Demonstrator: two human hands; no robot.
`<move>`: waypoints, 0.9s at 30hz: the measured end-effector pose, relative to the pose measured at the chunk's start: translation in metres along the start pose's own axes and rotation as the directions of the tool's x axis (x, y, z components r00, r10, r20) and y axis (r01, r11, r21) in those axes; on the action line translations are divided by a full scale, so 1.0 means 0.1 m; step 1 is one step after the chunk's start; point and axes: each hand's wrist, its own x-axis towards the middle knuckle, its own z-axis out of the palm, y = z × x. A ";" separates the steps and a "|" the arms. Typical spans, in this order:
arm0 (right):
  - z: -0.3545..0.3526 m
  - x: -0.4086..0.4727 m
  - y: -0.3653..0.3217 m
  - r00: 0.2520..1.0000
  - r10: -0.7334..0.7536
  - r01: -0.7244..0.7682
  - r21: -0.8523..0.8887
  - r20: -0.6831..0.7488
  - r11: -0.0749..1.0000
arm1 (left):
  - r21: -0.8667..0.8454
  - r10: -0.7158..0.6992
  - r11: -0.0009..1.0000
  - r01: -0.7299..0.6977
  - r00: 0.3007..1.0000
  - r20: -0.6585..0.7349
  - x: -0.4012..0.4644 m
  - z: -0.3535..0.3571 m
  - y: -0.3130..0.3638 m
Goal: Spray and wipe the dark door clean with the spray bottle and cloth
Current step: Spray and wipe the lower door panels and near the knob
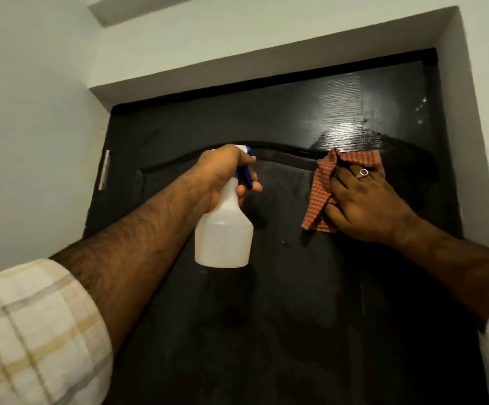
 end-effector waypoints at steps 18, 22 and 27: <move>0.50 2.12 -2.23 0.986 -0.067 0.044 0.153 0.153 0.987 | 0.047 -0.030 0.998 0.034 0.996 -0.083 0.98 -2.16 -0.50; 0.57 2.31 -2.70 0.977 -0.138 0.110 0.168 0.164 0.980 | 0.079 -0.048 0.995 0.059 0.989 -0.140 1.02 -2.63 -0.61; 0.65 2.57 -3.29 0.963 -0.198 0.153 0.233 0.185 0.960 | 0.085 -0.064 0.993 0.080 0.982 -0.180 0.99 -3.06 -0.66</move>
